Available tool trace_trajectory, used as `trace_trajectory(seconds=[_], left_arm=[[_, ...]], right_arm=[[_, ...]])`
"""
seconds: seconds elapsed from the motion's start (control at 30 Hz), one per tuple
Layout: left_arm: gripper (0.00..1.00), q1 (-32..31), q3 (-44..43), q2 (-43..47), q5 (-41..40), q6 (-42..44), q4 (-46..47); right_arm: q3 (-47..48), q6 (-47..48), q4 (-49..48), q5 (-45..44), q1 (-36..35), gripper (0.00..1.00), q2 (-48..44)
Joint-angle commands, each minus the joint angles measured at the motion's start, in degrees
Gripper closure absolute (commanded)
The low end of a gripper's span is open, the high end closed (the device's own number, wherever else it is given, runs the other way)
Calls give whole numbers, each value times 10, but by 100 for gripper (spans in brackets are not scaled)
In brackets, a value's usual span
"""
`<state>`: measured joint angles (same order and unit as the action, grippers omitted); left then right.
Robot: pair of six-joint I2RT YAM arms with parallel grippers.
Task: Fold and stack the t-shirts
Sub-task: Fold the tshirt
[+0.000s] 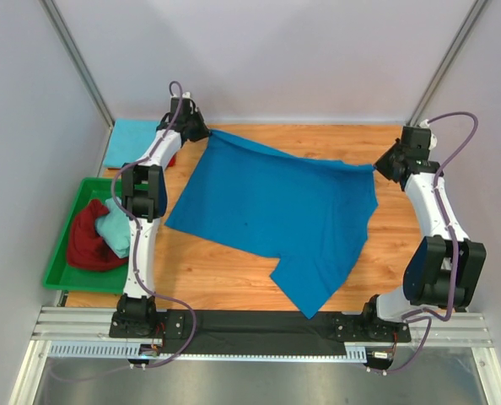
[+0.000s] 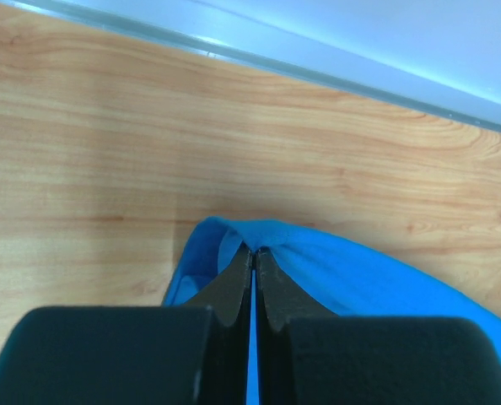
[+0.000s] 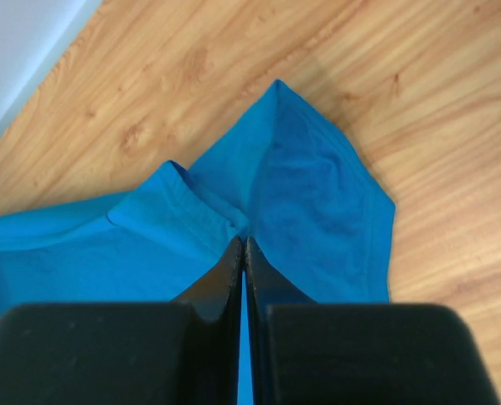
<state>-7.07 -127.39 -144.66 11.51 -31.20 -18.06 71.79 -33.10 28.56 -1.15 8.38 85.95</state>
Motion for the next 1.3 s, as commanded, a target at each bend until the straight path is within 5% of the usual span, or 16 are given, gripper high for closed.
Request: trace_trajectory(seconds=[0.0,0.77,1.27], left_arm=[[100,6,20,78,1,8,-14],[100,15,91,133,6,81,-178],[100,15,113,130,-12,100,-215]], right_arm=[[-9,-13,32,4,-1,100,-46],[-140,-79,152,23,-16,100,-186],[-185,-93,150,28,-16,100,-171]])
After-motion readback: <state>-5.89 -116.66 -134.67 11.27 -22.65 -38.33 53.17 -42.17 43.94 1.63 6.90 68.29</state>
